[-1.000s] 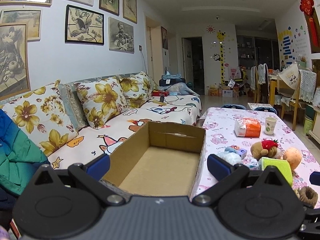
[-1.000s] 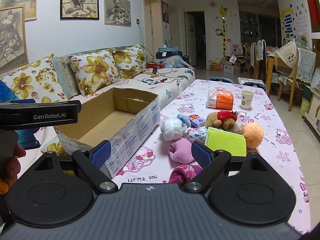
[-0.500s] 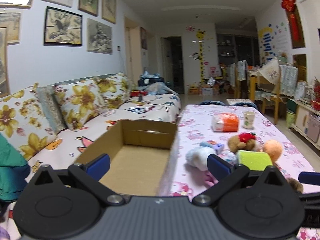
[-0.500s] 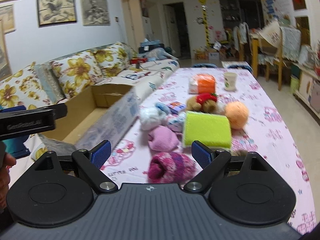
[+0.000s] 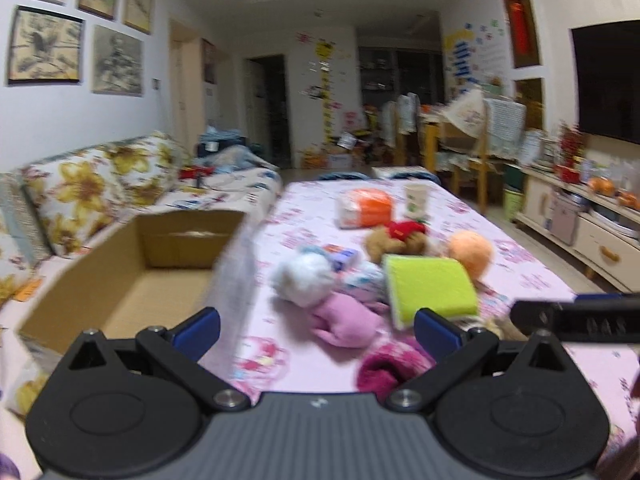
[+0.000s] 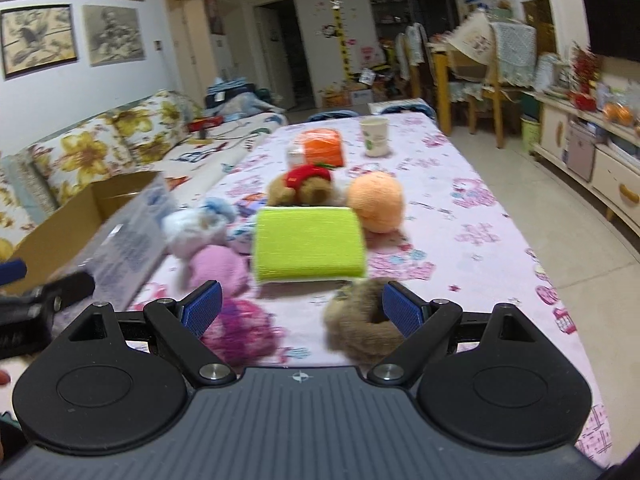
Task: Organize soft objects
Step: 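Grasp the purple-pink knit hat with the left tool while the right grasps the brown fuzzy ring, then carry the knit hat and brown ring into the cardboard box and open both tools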
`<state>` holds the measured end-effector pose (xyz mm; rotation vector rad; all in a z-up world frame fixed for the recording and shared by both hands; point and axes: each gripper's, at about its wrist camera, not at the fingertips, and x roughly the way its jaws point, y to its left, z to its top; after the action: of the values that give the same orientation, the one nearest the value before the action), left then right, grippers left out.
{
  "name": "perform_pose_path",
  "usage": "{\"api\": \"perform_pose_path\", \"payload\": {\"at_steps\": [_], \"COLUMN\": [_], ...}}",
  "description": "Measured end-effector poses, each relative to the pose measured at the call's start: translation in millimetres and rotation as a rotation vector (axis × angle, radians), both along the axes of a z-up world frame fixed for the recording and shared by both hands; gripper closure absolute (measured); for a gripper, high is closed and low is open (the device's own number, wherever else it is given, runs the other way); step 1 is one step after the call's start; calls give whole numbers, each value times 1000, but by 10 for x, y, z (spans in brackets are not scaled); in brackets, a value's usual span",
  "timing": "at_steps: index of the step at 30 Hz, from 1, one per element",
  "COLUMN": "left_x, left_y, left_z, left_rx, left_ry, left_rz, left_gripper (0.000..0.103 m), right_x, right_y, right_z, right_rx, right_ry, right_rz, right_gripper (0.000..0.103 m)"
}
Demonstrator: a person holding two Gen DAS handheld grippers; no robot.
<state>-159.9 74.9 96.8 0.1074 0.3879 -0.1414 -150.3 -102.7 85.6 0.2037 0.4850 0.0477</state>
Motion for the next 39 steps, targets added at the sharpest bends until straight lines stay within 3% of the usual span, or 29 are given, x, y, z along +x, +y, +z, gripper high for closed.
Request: {"api": "perform_pose_path", "payload": {"at_steps": [9, 16, 26, 35, 39], "left_x": [230, 452, 782, 1007, 1109], "left_y": [-276, -396, -488, -512, -518], "left_z": [-355, -592, -751, -786, -758], "left_rx": [28, 72, 66, 1, -18], "left_ry": [68, 148, 218, 316, 323], "left_rz": [-157, -204, -270, -315, -324], "left_gripper": [1, 1, 2, 26, 38], "right_x": [138, 309, 465, 524, 522], "right_y": [-192, -204, -190, -253, -233], "right_z": [-197, -319, -384, -466, -469], "right_rx": [30, 28, -32, -9, -19], "right_ry": [85, 143, 188, 202, 205], "right_rz": [-57, -24, -34, -44, -30], "right_gripper": [0, 0, 0, 0, 11]}}
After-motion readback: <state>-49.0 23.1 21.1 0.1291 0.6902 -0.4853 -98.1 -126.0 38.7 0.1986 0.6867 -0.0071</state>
